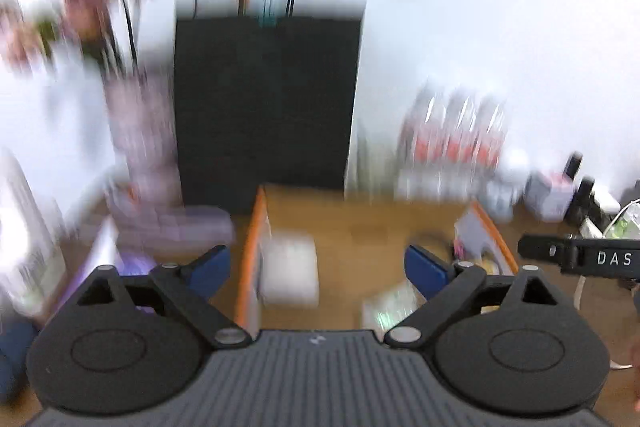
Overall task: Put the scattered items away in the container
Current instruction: 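Carry the plastic bag and plush toy into the cardboard box and release both, then grasp the red rose with the left tool while the right tool grasps the small sachet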
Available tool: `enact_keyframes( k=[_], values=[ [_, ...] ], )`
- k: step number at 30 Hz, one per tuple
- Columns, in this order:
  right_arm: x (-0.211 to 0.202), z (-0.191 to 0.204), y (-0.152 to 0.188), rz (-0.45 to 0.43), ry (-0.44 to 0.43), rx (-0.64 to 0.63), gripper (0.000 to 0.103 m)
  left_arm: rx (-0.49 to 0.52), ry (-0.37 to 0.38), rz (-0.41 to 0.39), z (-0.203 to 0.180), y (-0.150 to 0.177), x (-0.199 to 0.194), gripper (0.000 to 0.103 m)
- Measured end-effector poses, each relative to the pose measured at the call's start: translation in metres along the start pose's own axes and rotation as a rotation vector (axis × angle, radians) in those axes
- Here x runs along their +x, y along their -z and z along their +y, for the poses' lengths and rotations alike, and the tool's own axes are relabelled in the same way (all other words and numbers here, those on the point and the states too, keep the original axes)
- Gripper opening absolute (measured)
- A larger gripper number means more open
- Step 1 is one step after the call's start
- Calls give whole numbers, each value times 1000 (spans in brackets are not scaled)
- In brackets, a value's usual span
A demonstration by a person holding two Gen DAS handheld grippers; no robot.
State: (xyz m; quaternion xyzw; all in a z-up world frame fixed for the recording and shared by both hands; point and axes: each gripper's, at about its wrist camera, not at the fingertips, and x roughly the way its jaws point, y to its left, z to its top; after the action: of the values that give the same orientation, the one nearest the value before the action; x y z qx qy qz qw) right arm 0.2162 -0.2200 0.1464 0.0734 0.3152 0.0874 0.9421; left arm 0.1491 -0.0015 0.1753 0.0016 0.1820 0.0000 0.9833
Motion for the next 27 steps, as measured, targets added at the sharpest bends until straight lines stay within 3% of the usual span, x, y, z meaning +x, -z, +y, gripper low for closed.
enact_keyframes(
  k=[1,2,3,5,8,11,16,20,24,27],
  values=[
    [-12,1,14,-88,-32,-9,96,30,-3,-110,-1,15,-16,103],
    [-24,2,32,-186,-67,-27,96,52,-5,-171,-2,27,-29,103],
    [-34,2,49,-265,-97,-50,97,70,6,-188,-2,37,-37,103],
    [-46,4,74,-335,-92,-83,98,81,32,-180,-1,48,-49,103],
    [-55,9,89,-333,-43,-103,98,74,-15,-182,5,59,-69,103],
    [-77,7,110,-320,-39,-71,98,-1,-92,-120,23,93,-101,103],
    [-144,-14,207,-266,-203,-47,100,-117,-128,-7,37,178,-172,103],
    [-170,-8,265,-215,-240,-92,99,-90,-113,87,38,203,-179,103],
    [-174,10,291,-204,-215,-223,63,-121,-121,72,41,189,-159,103],
    [-168,17,292,-180,-226,-239,57,-53,-88,47,33,175,-120,103]
  ],
)
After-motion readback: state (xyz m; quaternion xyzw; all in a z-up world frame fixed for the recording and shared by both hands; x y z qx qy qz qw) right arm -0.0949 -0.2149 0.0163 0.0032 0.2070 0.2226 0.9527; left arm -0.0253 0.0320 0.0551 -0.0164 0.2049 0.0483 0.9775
